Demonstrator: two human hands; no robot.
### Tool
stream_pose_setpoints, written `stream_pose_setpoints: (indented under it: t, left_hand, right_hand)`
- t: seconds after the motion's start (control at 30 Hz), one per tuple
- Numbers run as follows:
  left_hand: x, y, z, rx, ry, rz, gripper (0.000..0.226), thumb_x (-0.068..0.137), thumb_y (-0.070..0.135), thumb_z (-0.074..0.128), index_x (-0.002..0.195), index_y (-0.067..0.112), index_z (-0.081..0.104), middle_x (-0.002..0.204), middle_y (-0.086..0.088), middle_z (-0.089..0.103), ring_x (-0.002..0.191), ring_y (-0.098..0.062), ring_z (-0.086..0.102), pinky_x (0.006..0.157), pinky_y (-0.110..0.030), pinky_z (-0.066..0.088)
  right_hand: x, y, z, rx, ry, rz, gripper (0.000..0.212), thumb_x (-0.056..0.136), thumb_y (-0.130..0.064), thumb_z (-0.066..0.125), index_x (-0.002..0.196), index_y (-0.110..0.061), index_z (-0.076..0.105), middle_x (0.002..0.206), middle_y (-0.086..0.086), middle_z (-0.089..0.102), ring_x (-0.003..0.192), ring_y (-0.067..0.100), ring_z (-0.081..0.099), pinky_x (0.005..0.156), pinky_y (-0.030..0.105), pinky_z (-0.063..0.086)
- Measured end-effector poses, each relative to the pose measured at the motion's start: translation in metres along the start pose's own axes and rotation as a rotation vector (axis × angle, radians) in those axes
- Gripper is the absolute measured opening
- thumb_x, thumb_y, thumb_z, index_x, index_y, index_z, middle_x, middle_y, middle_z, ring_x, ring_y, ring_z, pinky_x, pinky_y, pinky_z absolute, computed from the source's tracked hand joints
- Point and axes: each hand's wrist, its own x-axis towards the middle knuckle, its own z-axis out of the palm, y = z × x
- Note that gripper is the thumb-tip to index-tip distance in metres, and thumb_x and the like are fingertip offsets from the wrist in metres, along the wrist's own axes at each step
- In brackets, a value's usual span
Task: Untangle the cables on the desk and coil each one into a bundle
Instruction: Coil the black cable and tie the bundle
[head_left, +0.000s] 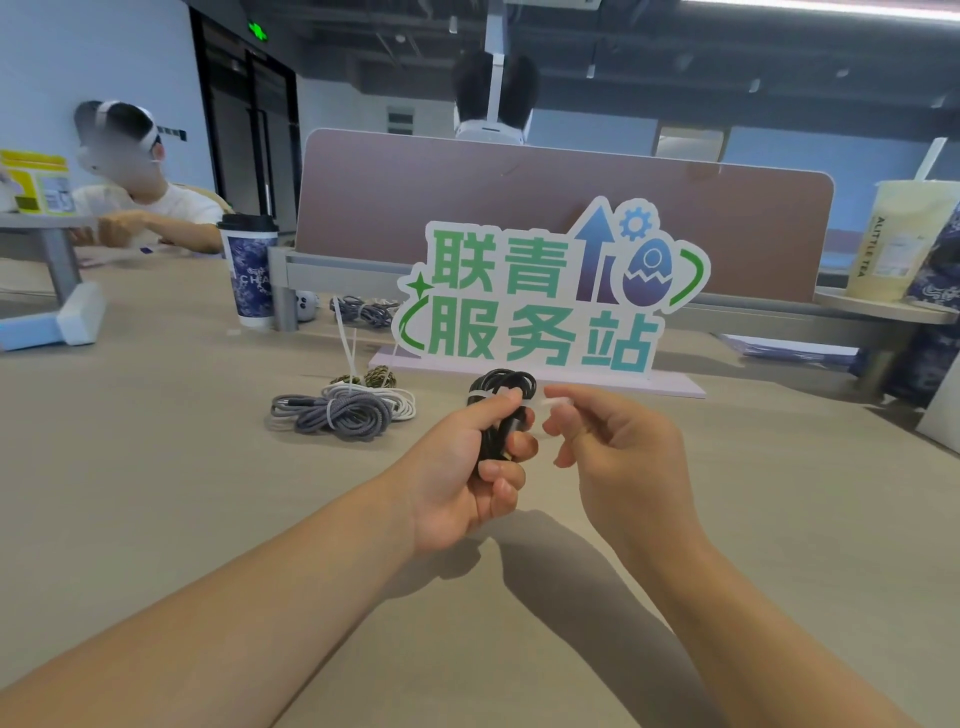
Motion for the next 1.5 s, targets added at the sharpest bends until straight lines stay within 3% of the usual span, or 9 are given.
stream_pose_setpoints:
  t: [0.33,0.63,0.83,0.97,1.07,1.5]
  left_hand:
    - [0.0023,-0.0006,-0.0011,0.024,0.031,-0.016,0.019,0.090,0.037,0.055,0.085,0.019,0.054,0.058,0.006,0.045,0.037,-0.001,0.027,0.031,-0.012,0.032]
    - [0.0016,-0.0011,-0.0002,0.061,0.034,-0.017,0.021,0.090,0.038,0.054,0.088,0.017,0.056,0.057,0.006,0.045,0.036,-0.001,0.026,0.031,-0.012,0.031]
    - [0.0026,0.0006,-0.0028,0.035,0.036,-0.027,0.018,0.090,0.033,0.055,0.078,0.019,0.052,0.057,0.006,0.044,0.037,-0.002,0.025,0.030,-0.012,0.033]
    - [0.0019,0.0025,-0.0033,0.020,0.043,-0.003,0.019,0.090,0.031,0.055,0.076,0.019,0.052,0.056,0.006,0.043,0.037,-0.002,0.025,0.030,-0.012,0.032]
    - [0.0023,0.0017,-0.0033,0.011,0.055,-0.002,0.018,0.090,0.030,0.056,0.077,0.018,0.052,0.056,0.006,0.044,0.037,-0.002,0.025,0.030,-0.012,0.033]
    - [0.0022,0.0015,-0.0039,-0.008,0.083,-0.032,0.019,0.090,0.031,0.056,0.075,0.018,0.053,0.056,0.006,0.044,0.037,-0.002,0.026,0.030,-0.013,0.033]
  right_hand:
    - [-0.0016,0.0030,0.0011,-0.068,0.046,-0.065,0.019,0.089,-0.007,0.059,0.094,-0.020,0.071,0.065,-0.020,0.061,0.058,-0.003,0.055,0.062,0.011,0.042]
    - [-0.0027,-0.0013,-0.0008,-0.067,0.008,-0.069,0.041,0.091,-0.008,0.058,0.074,-0.046,0.057,0.061,-0.028,0.061,0.056,-0.002,0.056,0.059,0.010,0.041]
    - [-0.0020,0.0025,0.0016,-0.043,-0.058,0.019,0.025,0.090,-0.009,0.058,0.085,-0.033,0.065,0.060,-0.015,0.062,0.051,0.004,0.052,0.056,0.011,0.043]
    - [-0.0011,0.0016,0.0003,0.013,-0.016,0.071,0.013,0.088,-0.010,0.061,0.087,-0.023,0.063,0.069,-0.003,0.067,0.054,0.010,0.060,0.059,0.018,0.051]
    - [-0.0010,-0.0003,-0.0001,0.030,-0.007,0.098,0.008,0.085,-0.013,0.066,0.083,-0.019,0.063,0.070,0.000,0.069,0.056,0.013,0.063,0.062,0.026,0.055]
    - [-0.0013,-0.0008,0.0002,-0.053,-0.037,0.120,0.010,0.085,-0.015,0.067,0.078,-0.021,0.063,0.067,-0.002,0.068,0.051,0.008,0.060,0.058,0.023,0.053]
